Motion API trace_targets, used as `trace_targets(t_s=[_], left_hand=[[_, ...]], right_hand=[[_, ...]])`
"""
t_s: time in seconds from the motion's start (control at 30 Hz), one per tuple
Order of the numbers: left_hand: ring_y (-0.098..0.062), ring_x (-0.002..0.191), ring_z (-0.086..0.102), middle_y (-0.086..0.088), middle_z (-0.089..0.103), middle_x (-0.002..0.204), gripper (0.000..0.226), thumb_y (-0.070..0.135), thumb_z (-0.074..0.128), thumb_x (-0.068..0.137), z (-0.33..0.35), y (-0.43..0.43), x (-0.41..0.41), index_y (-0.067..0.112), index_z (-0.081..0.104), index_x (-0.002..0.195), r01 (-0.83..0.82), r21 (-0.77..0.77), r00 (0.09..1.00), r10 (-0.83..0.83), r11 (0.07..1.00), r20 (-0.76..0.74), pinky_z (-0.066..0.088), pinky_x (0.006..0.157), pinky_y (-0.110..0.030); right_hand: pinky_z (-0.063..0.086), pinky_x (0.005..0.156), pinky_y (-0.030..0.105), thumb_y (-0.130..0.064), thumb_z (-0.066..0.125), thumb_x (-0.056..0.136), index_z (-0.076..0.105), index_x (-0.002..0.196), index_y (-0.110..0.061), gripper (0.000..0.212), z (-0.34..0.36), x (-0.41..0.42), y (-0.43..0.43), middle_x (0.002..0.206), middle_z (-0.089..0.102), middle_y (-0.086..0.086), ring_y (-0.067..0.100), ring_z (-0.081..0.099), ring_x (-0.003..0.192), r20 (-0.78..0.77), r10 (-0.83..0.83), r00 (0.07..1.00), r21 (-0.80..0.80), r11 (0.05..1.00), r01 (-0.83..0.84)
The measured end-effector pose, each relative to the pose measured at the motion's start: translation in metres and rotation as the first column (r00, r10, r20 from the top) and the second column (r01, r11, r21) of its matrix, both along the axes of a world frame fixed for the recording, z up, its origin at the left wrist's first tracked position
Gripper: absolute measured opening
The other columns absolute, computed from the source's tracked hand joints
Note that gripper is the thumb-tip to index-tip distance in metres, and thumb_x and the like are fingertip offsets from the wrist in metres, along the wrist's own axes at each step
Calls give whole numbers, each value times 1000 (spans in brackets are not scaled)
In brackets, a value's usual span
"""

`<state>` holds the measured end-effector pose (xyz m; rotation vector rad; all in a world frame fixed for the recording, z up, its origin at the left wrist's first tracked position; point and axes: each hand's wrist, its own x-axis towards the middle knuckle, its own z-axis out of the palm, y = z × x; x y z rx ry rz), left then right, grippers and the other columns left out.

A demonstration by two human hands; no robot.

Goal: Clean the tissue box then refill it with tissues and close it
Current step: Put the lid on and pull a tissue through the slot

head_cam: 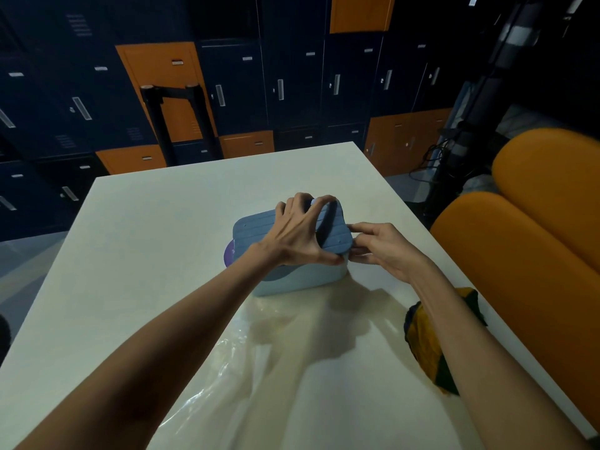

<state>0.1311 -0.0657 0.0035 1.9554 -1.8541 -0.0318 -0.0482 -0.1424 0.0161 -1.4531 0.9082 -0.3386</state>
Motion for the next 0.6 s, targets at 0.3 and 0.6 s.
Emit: trace_targets(t_s=[0.3, 0.6], left_hand=[[-13, 104, 32, -4, 41, 115, 104, 78, 57, 51, 2, 0, -3, 29, 34, 139, -4, -9, 998, 4, 1000, -59, 29, 99, -38], [-16, 106, 38, -1, 41, 112, 99, 72, 72, 55, 5, -1, -5, 29, 36, 137, -16, -41, 997, 13, 999, -77, 31, 100, -41]], right_hand=[[49, 92, 41, -51, 40, 98, 64, 115, -21, 42, -3, 40, -13, 112, 66, 6, 24, 62, 101, 101, -118, 988, 92, 990, 109], [51, 89, 37, -46, 39, 99, 66, 111, -20, 40, -24, 40, -11, 115, 67, 12, 24, 63, 104, 207, -216, 954, 231, 959, 166]])
